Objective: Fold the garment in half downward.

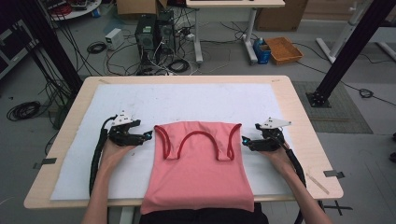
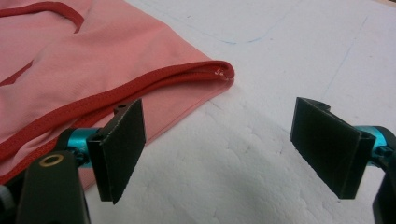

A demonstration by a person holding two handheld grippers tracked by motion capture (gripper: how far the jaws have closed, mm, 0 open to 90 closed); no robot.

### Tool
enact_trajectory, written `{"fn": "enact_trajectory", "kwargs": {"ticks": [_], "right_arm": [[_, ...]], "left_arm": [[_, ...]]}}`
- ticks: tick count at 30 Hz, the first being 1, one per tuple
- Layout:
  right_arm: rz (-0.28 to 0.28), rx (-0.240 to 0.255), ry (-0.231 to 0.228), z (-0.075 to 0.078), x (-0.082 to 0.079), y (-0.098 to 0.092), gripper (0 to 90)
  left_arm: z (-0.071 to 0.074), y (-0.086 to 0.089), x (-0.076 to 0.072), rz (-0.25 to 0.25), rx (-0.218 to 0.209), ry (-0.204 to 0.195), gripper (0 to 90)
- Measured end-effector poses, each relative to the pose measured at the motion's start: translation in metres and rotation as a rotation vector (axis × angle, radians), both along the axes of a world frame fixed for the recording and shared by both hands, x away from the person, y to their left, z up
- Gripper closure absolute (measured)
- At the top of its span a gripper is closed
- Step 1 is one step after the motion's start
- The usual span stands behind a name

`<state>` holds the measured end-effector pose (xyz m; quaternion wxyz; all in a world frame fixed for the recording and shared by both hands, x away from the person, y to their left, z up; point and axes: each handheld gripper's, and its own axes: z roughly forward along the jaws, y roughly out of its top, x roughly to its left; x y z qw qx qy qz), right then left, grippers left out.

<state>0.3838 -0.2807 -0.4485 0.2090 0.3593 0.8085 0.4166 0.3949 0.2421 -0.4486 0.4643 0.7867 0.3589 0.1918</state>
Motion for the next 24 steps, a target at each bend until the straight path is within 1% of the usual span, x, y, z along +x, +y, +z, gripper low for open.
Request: {"fn": "enact_trajectory", "kwargs": {"ticks": [6, 11, 13, 14, 17, 18, 19, 20, 21, 22, 23, 24], "right_arm": [[-0.003, 0.005, 0.005, 0.0, 0.0, -0.001, 18.1], [0.003, 0.0, -0.001, 0.0, 0.0, 0.0, 18.0], [0.007, 0.001, -0.001, 0.0, 0.0, 0.0, 18.1], [0.01, 0.005, 0.001, 0.0, 0.0, 0.0, 18.1], [0.009, 0.02, 0.007, 0.0, 0.0, -0.002, 18.0], [0.009, 0.026, 0.011, 0.0, 0.0, -0.002, 18.1], [0.01, 0.03, 0.011, 0.0, 0.001, -0.003, 18.1], [0.009, 0.035, 0.012, 0.0, 0.001, -0.003, 18.1], [0.008, 0.039, 0.016, 0.0, 0.001, -0.004, 18.0], [0.008, 0.04, 0.013, 0.0, 0.001, -0.004, 18.1], [0.01, 0.045, 0.014, 0.0, 0.001, -0.004, 18.0], [0.011, 0.047, 0.014, 0.0, 0.001, -0.005, 18.0]], "left_arm": [[0.0, 0.0, 0.0, -0.003, 0.0, -0.001, 24.0], [0.0, -0.001, 0.0, -0.009, 0.016, -0.002, 23.9], [0.0, -0.001, 0.0, -0.011, 0.01, -0.003, 24.7], [0.0, -0.001, -0.001, -0.008, 0.006, -0.004, 25.0], [0.001, -0.002, -0.001, -0.009, 0.016, -0.006, 25.8], [0.003, -0.004, 0.0, -0.007, 0.012, -0.007, 25.8], [0.004, -0.005, 0.0, -0.001, 0.011, -0.012, 25.8], [0.006, -0.008, 0.0, 0.009, 0.0, -0.02, 26.1], [0.008, -0.01, 0.001, 0.02, 0.0, -0.029, 28.5], [0.011, -0.013, 0.002, 0.036, 0.007, -0.024, 30.4], [0.014, -0.016, 0.005, 0.045, 0.006, -0.015, 30.4], [0.016, -0.02, 0.007, 0.044, 0.005, -0.008, 30.4]]}}
